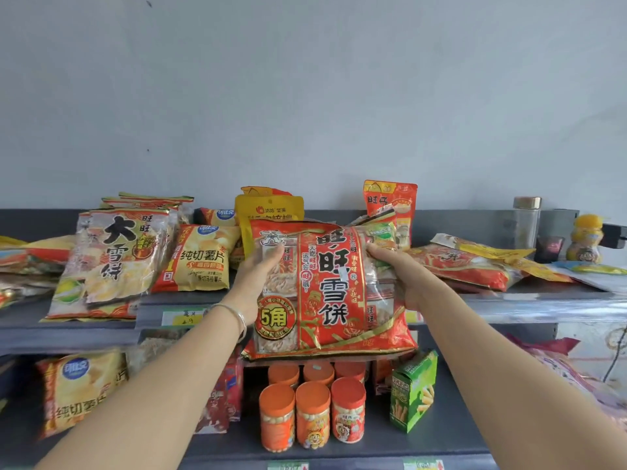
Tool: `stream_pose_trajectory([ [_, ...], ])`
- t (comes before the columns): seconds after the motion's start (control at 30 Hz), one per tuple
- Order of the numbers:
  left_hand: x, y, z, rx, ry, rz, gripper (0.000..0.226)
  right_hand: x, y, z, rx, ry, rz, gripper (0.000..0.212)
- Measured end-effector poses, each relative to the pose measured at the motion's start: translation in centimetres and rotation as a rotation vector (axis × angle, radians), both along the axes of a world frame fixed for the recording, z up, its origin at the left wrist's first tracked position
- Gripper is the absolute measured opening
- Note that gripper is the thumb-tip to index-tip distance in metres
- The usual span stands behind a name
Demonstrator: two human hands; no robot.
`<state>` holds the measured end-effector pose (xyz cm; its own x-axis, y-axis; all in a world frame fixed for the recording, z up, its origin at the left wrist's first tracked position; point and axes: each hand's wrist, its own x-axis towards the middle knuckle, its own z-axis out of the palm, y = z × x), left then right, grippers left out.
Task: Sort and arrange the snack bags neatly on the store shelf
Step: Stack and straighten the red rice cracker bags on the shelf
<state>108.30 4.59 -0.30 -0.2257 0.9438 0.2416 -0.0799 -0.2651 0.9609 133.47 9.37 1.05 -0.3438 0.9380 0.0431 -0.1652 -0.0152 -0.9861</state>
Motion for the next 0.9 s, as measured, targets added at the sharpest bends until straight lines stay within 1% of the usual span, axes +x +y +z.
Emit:
stream_pose_trajectory([
  [0.03, -1.8, -0.5, -0.1, 0.010, -0.003, 0.054, 0.065, -1.9, 0.0, 0.0, 0.015, 0.006, 0.022, 0.033],
  [0.1, -5.8, -1.9, -0.3, 0.010, -0.003, 0.152, 0.080, -6.3, -0.2, 0.1, 0.036, 0.009, 0.061, 0.040],
  [0.17, -10.4, -3.8, -0.5, 0.028, 0.006, 0.200, 0.083, -11.4, -0.6, 0.2, 0.036, 0.015, 0.093, 0.046],
  [0.2, -13.0, -5.0, -0.6, 0.038, 0.006, 0.223, 0.080, -14.2, -0.9, 0.2, 0.035, 0.019, 0.125, 0.044],
  [0.3, -21.3, -9.0, -0.9, 0.036, 0.017, 0.301, 0.053, -23.4, -2.4, 0.0, 0.050, 0.015, 0.244, 0.033],
  [0.33, -24.0, -10.4, -1.0, 0.036, 0.012, 0.311, 0.051, -26.5, -3.2, 0.0, 0.063, 0.018, 0.280, 0.032],
  [0.43, -31.9, -14.5, -1.5, 0.030, 0.005, 0.393, 0.071, -35.7, -5.7, -0.2, 0.087, 0.051, 0.358, 0.036],
  [0.5, -36.5, -16.8, -1.7, 0.051, -0.009, 0.484, 0.077, -41.3, -7.4, -0.4, 0.095, 0.059, 0.384, 0.040],
  [0.57, -40.6, -18.7, -2.3, 0.073, -0.027, 0.590, 0.073, -46.4, -8.7, -0.8, 0.087, 0.059, 0.402, 0.050],
  [0.6, -42.5, -19.5, -2.6, 0.072, -0.029, 0.638, 0.071, -48.8, -9.3, -1.0, 0.081, 0.064, 0.416, 0.052],
  [0.73, -48.9, -22.4, -4.1, 0.045, -0.044, 0.775, 0.064, -57.1, -11.3, -2.2, 0.049, 0.088, 0.472, 0.042],
  [0.77, -50.4, -23.0, -4.5, 0.037, -0.052, 0.805, 0.059, -59.0, -11.5, -2.6, 0.047, 0.093, 0.493, 0.040],
  [0.9, -56.4, -24.0, -5.8, 0.012, -0.040, 0.947, 0.031, -66.5, -12.0, -3.8, 0.022, 0.099, 0.578, 0.038],
])
